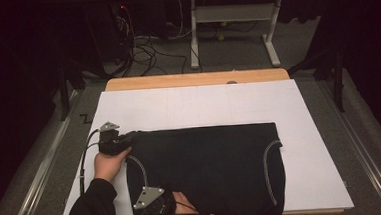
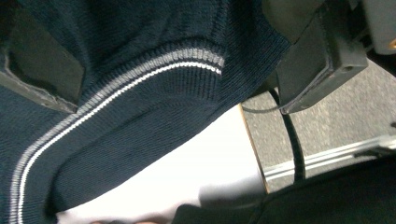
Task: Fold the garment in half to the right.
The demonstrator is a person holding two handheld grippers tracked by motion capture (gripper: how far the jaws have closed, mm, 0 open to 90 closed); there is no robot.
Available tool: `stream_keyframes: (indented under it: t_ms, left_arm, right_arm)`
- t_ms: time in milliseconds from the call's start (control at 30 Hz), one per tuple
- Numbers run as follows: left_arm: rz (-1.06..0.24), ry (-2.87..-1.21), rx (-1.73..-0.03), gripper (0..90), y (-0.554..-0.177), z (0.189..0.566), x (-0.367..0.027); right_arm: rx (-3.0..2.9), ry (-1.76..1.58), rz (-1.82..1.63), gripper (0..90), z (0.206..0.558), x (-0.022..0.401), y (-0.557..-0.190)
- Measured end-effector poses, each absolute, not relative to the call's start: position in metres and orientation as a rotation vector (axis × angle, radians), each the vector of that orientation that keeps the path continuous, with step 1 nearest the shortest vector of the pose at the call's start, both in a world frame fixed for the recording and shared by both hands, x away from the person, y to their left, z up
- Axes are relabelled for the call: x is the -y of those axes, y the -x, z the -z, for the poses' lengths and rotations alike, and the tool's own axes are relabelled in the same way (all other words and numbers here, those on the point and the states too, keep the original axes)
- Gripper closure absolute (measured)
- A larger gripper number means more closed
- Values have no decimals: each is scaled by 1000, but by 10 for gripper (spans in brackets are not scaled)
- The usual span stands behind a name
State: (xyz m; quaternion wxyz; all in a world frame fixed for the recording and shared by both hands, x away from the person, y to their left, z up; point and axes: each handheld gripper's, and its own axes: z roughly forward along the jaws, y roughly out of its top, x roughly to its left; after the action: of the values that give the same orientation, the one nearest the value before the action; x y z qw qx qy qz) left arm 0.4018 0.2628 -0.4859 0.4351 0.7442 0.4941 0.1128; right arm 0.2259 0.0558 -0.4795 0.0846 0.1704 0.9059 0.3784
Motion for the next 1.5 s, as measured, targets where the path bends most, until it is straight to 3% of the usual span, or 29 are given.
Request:
stream_keyframes:
  t_ms: [433,767,1500]
  left_arm:
    - [-277,-1849,-1217,748,-401,486,-264]
    - [-286,-1850,-1221,748,-401,486,-263]
    - [-278,-1846,-1224,747,-401,486,-264]
  right_arm:
    - [-2701,-478,-1048,41,485,-71,-218]
    - [-2574,-374,-891,267,490,-79,-206]
    - [-2670,-392,-999,489,480,-66,-217]
